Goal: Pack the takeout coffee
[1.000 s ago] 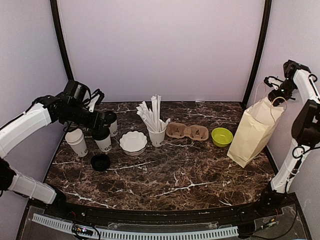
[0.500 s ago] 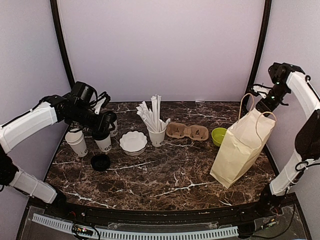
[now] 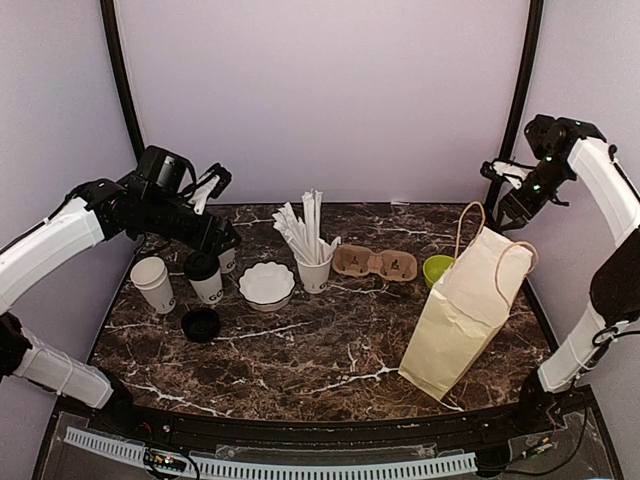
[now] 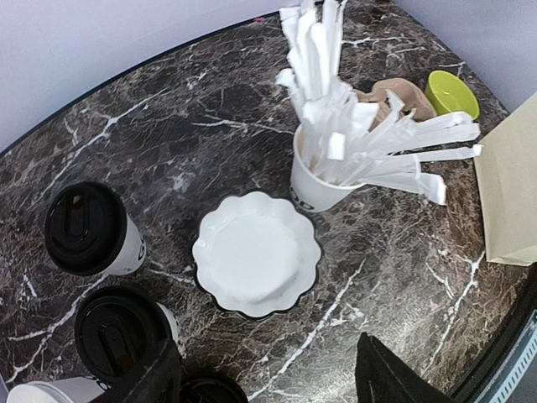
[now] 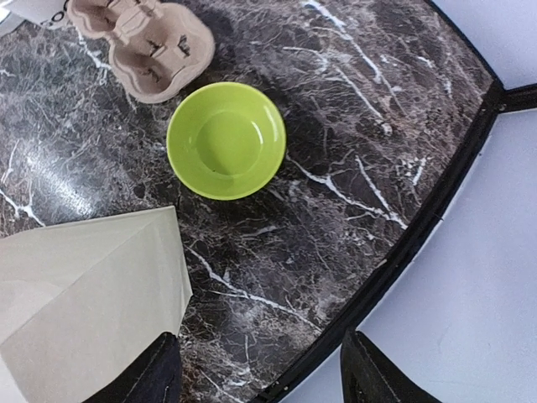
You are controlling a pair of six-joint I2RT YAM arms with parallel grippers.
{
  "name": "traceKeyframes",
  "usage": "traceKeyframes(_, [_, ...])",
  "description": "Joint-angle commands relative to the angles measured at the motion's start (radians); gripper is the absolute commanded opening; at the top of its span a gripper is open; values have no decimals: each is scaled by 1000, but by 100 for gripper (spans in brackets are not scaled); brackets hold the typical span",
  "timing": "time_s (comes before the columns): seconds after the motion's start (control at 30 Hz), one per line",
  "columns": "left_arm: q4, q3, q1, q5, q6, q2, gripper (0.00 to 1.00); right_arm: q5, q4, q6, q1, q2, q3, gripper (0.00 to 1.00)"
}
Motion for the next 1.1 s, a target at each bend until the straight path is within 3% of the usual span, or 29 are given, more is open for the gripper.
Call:
traceKeyframes(0.0, [-51,37,-5,5,-3,-9,71,-114,8,-19,-74,11,155,67])
traceKeyframes(0.37, [-153,46,-5,-94,-60,115,62,-448,38,-277,-46,-150,76,75])
traceKeyframes(0.5, [-176,78,-10,-27,-39,127,57,-501,14,-378,3,-214,5,77])
traceKeyframes(0.63, [-146,89,-26,31,-17,91,54,-489,134,-271,20,-220,-19,74])
traceKeyframes(0.83, [-104,134,-151,103,35,43,53,-379,246,-68,-2,-94,116,72])
traceKeyframes(0.93, [-80,136,-210,106,58,23,54,-335,328,3,-109,-53,100,72])
traceKeyframes(1.07, [-65,129,-266,100,70,3,55,-306,338,-42,-244,13,42,70])
